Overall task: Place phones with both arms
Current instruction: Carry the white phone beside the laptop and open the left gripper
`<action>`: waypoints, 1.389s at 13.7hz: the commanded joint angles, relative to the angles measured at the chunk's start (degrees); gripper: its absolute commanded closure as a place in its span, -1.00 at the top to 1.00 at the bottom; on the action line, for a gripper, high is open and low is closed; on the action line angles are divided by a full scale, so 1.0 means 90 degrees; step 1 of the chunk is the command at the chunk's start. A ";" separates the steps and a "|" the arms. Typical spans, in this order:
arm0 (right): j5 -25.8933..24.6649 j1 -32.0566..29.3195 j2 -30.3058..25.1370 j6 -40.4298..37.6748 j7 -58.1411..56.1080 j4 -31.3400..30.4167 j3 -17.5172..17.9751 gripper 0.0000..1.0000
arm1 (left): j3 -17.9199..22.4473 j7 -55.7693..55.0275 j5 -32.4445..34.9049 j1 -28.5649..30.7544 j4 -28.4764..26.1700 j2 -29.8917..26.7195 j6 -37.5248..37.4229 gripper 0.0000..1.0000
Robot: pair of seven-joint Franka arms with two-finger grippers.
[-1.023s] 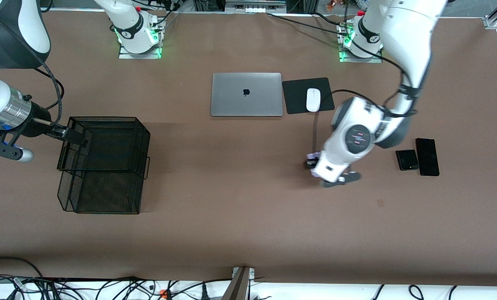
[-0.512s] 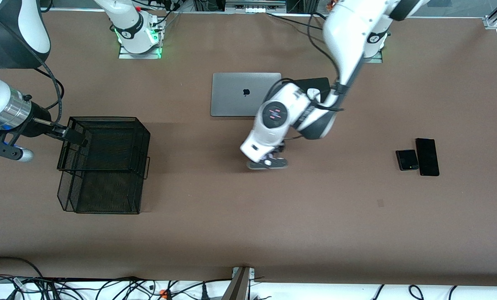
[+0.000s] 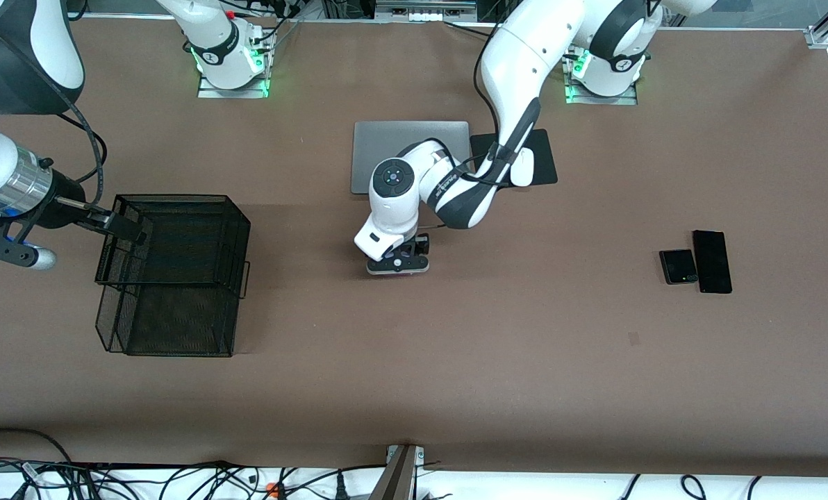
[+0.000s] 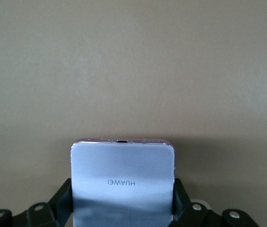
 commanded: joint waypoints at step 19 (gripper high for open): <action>-0.0027 -0.0065 -0.0073 -0.0008 -0.0098 -0.0082 0.0067 1.00 | 0.0257 -0.0462 -0.0412 0.0856 0.1087 -0.0732 -0.2097 1.00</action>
